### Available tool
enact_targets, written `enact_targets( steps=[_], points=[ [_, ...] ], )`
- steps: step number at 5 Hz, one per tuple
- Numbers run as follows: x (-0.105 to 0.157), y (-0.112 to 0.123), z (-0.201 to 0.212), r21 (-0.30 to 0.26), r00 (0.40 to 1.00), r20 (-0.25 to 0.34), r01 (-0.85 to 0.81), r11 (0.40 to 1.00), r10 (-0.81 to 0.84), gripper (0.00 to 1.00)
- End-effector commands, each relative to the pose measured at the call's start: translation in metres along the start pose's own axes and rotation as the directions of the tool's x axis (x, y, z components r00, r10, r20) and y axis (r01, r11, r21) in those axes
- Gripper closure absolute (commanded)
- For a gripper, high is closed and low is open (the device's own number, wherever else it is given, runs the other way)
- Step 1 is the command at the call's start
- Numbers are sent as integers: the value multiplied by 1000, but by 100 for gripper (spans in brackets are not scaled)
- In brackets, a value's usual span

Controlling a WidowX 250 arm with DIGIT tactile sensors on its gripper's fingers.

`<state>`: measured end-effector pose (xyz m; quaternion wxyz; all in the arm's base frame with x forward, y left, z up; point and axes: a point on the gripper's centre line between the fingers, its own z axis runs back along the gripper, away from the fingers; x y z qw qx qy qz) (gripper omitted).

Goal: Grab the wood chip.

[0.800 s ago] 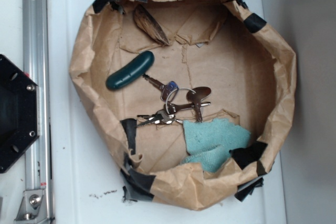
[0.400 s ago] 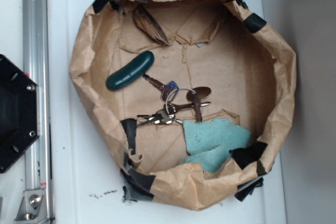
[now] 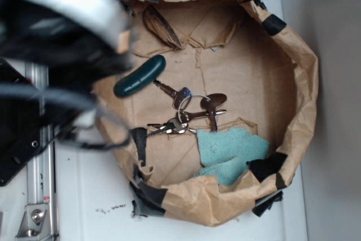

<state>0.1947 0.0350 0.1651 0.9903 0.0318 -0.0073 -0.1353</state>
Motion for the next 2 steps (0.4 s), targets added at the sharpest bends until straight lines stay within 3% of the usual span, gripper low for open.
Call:
enact_targets(
  steps=[1,2],
  points=[
    [32,27,-50,-3,985,-13,173,985,-173,0],
    [40,11,-71,30,959,-54,278,960,-277,0]
  ],
)
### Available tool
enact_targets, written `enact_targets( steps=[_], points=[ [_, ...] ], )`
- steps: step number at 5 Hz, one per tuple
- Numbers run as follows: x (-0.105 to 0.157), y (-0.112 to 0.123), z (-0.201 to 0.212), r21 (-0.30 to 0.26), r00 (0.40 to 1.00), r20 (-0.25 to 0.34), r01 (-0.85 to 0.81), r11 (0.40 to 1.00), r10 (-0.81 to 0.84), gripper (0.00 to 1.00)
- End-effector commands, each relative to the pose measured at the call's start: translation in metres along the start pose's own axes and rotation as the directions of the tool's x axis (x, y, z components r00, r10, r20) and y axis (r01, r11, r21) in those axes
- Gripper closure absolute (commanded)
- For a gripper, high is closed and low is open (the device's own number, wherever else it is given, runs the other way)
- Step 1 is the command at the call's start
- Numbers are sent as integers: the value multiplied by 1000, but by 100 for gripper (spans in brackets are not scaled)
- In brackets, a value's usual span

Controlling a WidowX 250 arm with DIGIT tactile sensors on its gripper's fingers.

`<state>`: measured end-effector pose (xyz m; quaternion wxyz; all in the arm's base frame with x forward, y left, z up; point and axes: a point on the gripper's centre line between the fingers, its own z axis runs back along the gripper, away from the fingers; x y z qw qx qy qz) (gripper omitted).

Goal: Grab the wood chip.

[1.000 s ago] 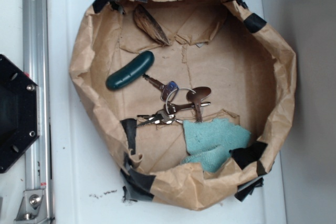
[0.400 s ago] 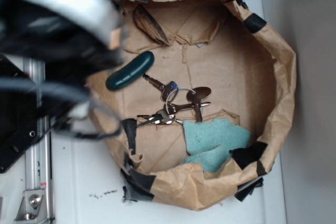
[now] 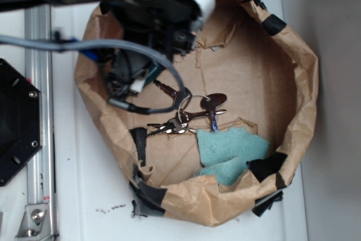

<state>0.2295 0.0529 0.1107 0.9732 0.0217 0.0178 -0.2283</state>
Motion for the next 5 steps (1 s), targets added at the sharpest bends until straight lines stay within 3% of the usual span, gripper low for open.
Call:
enact_targets(
  steps=[1,2,3,5],
  points=[
    [11,-11,-36,53,990,-61,131,990,-127,0],
    [-5,-1,-40,41,990,-72,128,991,-125,0],
    [-20,8,-30,37,985,-42,166,985,-164,0],
    [-33,28,-53,42,983,-68,173,984,-170,0]
  ],
)
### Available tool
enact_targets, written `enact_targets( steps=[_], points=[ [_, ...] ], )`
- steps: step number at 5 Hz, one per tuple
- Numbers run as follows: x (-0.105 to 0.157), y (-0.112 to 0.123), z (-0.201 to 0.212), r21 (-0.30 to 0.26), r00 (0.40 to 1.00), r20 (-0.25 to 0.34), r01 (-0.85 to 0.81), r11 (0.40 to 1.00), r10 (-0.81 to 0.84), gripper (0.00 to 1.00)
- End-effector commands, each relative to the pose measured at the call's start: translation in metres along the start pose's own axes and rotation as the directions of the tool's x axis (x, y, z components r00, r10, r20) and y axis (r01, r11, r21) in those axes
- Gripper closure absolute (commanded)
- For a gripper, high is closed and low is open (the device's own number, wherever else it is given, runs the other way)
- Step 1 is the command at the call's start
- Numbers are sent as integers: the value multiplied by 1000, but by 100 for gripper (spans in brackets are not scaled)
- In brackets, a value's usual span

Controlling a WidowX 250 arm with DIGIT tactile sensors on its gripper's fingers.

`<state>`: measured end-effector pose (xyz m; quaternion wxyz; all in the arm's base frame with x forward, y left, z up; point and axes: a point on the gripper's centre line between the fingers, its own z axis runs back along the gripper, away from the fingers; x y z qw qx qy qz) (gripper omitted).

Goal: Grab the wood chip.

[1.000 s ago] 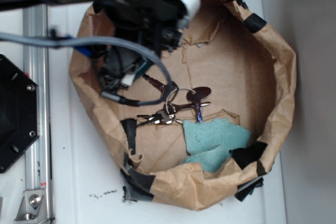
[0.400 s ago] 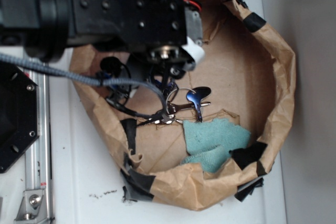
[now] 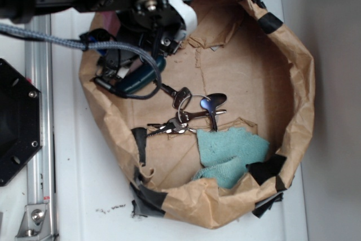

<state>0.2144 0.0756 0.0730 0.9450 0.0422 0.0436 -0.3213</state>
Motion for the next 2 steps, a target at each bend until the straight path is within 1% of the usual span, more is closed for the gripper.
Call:
enact_targets(
  steps=[1,2],
  points=[
    [-8,24,-25,8,1000,-14,-15,1000,15,0],
    [0,28,-31,8,1000,-29,1,1000,-1,0]
  ],
)
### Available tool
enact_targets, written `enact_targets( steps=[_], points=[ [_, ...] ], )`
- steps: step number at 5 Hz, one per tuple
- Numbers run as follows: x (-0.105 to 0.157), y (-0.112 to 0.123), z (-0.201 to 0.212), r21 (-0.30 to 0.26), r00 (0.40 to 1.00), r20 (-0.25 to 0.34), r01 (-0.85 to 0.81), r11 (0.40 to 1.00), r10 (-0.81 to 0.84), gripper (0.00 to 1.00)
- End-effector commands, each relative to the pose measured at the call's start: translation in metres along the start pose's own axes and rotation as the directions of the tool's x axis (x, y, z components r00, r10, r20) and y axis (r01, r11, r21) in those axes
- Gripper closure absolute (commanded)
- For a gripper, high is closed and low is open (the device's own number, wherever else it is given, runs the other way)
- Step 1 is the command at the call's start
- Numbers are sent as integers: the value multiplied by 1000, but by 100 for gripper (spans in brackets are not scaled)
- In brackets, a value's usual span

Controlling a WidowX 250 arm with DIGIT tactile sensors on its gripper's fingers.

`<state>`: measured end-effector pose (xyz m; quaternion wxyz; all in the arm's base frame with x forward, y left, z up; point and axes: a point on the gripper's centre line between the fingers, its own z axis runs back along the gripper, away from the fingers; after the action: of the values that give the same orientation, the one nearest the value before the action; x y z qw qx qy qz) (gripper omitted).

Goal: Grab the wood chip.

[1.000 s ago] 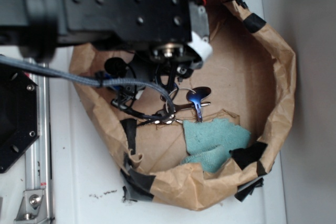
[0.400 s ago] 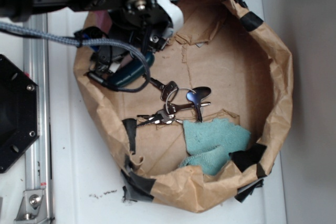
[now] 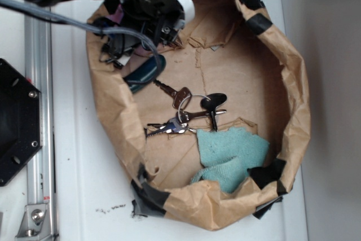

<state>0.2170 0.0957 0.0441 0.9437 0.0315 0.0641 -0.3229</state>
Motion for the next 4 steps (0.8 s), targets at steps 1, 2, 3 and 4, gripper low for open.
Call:
enact_targets(
  steps=[1,2,3,4],
  points=[
    [17,7,-4,49,1000,-14,8,999,-7,0],
    [25,1,-4,56,1000,-27,14,998,-13,0],
    [27,3,-15,56,999,-51,-1,998,4,0],
    [29,6,-23,47,998,-62,-7,999,10,0]
  ],
)
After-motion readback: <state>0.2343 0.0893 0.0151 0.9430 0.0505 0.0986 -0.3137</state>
